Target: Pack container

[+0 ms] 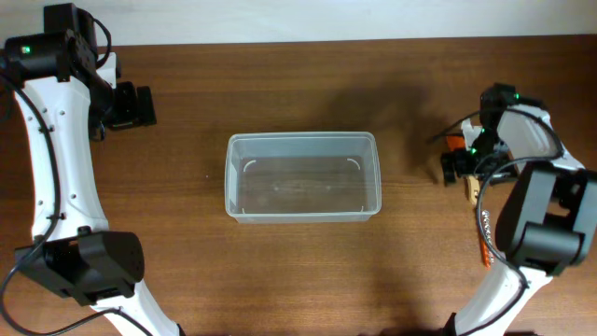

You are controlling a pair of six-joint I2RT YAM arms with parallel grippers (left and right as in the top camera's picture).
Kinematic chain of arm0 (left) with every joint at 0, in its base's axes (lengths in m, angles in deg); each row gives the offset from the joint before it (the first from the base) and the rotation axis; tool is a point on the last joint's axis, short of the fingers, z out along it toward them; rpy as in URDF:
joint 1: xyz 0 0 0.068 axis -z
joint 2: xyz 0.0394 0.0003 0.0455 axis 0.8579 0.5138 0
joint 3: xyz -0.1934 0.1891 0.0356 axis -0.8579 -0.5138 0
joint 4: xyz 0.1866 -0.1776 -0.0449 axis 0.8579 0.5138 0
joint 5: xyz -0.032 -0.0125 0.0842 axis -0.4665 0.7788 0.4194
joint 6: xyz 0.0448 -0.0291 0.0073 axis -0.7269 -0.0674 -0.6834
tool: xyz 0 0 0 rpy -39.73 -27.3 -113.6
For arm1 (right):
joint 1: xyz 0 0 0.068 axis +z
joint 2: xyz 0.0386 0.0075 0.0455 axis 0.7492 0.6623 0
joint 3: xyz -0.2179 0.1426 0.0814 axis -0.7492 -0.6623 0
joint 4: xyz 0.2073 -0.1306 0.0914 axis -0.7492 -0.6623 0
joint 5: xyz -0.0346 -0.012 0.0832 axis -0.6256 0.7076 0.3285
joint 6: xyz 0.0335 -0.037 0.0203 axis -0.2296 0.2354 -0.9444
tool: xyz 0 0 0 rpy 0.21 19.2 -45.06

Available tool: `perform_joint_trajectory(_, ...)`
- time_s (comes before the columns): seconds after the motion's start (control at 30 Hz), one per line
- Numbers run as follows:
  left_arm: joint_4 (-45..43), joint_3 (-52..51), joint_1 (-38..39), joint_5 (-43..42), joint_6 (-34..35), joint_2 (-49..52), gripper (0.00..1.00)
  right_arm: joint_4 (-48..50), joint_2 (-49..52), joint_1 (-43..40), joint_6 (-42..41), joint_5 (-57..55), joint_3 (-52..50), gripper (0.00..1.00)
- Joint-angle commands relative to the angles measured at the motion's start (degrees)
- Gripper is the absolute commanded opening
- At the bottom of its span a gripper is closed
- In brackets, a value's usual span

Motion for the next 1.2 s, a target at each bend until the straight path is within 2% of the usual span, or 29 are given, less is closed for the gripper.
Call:
perform_joint_trajectory(0.0,0.07,0.55,-0.35,0.42,-0.7,-0.24,0.99,1.51,-2.12,-0.15,-0.24,0.79,-2.38,0.99)
perform_joint_trajectory(0.57,0.07,0.55,-0.35,0.42,-0.7,-0.24,0.99,7.48,-1.66,-0.83,0.96,1.66,-2.38,0.99)
perform_joint_trajectory(0.87,0.07,0.55,-0.35,0.42,-0.7,-0.24,0.99,7.43,-1.25,-3.5,1.2,1.66,-2.38,0.99)
perform_joint_trajectory(1.17,0.07,0.55,-0.35,0.42,-0.7,-0.24,0.99,7.19,-1.22,-2.51,1.22,1.62,-2.4,0.98)
